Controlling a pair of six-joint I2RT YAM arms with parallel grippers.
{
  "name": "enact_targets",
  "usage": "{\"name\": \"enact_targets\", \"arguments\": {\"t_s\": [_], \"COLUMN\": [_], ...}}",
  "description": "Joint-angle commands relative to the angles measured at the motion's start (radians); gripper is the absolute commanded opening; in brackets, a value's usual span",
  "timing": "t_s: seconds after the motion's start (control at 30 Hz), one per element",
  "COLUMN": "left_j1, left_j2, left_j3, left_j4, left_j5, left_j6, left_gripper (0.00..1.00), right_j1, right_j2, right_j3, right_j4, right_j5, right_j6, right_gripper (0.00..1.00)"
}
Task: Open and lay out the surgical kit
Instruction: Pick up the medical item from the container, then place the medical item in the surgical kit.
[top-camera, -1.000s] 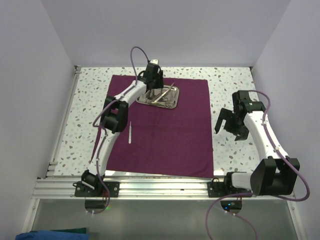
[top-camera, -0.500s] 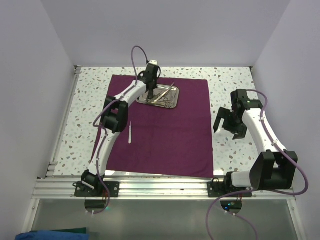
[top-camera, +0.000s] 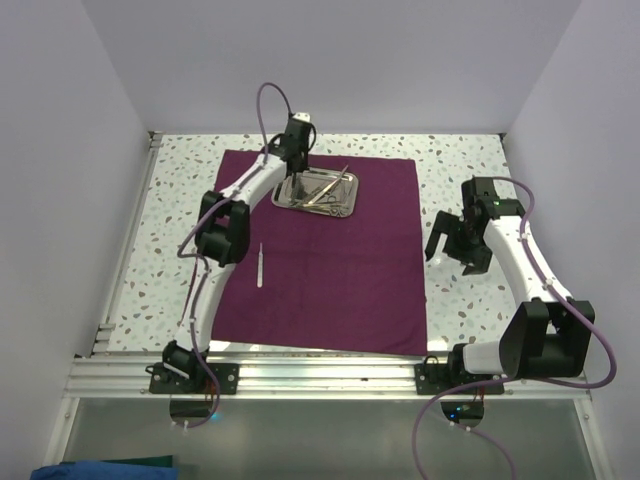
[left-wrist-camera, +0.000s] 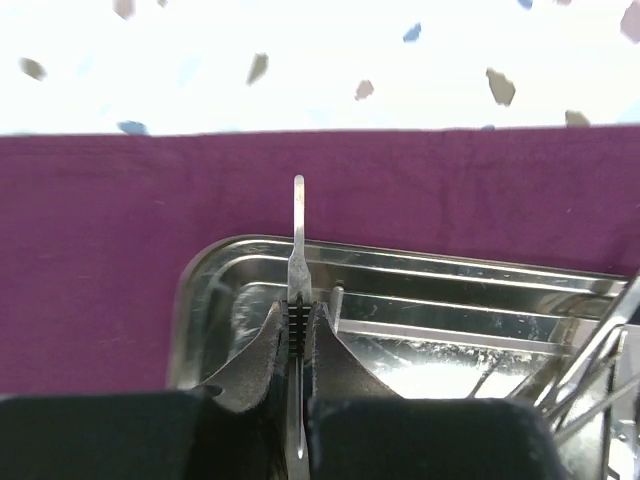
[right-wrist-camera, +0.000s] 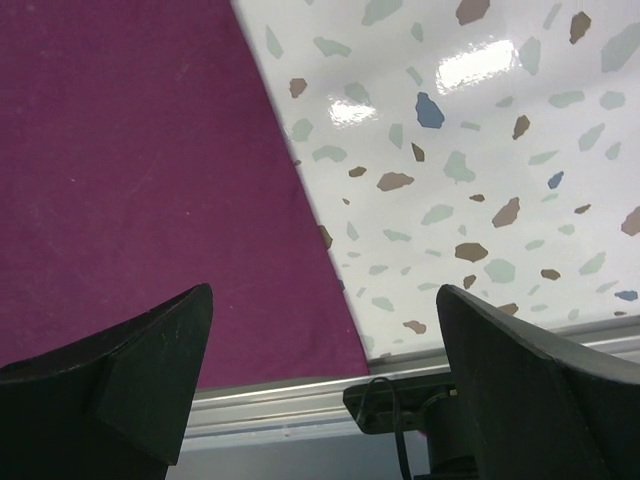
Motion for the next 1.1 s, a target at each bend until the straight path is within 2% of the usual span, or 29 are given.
{"name": "enact_targets", "arguments": {"t_s": [0.0,0.17,0.27,0.37,0.4,0.47,0.5,0.6,0.7,0.9,0.93,0.97,1.0,1.03,1.07], "left_j1": [0.027,0.027,0.026,0.023,0.02,0.015,0.012,0.009,-0.003,-0.017,-0.017,-0.017,-0.017,-0.017,-0.017], "left_j2": [-0.214,-0.343,-0.441,-0.593,-0.686,-0.779,-0.861,-0.99,-1.061,-1.071,-1.061,-1.055,-1.037,-1.028,-1.017], "left_j3": [0.007,-0.07,-0.178,-0.437,-0.602,-0.762,-0.9,-1.107,-1.237,-1.294,-1.289,-1.286,-1.274,-1.266,-1.257], "left_j4": [0.013,-0.021,-0.081,-0.067,-0.05,-0.008,0.0,0.008,0.013,0.02,0.02,0.019,0.016,0.005,-0.003], "left_j5": [-0.038,-0.019,0.003,0.02,0.03,0.047,0.049,0.08,0.113,0.121,0.118,0.113,0.11,0.107,0.092], "left_j6": [0.022,0.013,-0.006,-0.04,-0.043,-0.069,-0.081,-0.147,-0.193,-0.234,-0.234,-0.234,-0.234,-0.234,-0.234], "left_gripper": [0.0,0.0,0.0,0.0,0.0,0.0,0.0,0.0,0.0,0.0,0.02,0.11,0.23,0.45,0.55], "right_j1": [0.002,0.001,0.002,0.002,0.002,0.002,0.002,0.002,0.002,0.002,0.002,0.002,0.001,0.002,0.002], "right_j2": [-0.019,-0.005,0.012,0.022,0.025,0.035,0.041,0.056,0.067,0.087,0.088,0.087,0.085,0.081,0.078], "right_j3": [0.009,0.011,0.023,0.039,0.04,0.042,0.04,0.037,0.031,0.036,0.039,0.039,0.039,0.039,0.039], "right_j4": [0.038,0.067,0.076,0.087,0.089,0.098,0.101,0.109,0.116,0.121,0.118,0.116,0.115,0.112,0.109], "right_j5": [-0.04,-0.063,-0.071,-0.077,-0.08,-0.088,-0.092,-0.1,-0.098,-0.103,-0.101,-0.098,-0.097,-0.091,-0.088], "right_j6": [0.003,0.007,0.007,0.007,0.009,0.009,0.009,0.007,0.004,0.001,0.0,-0.002,-0.003,-0.003,-0.005], "right_gripper": [0.98,0.98,0.98,0.98,0.98,0.98,0.98,0.98,0.98,0.98,0.98,0.98,0.98,0.98,0.98]}}
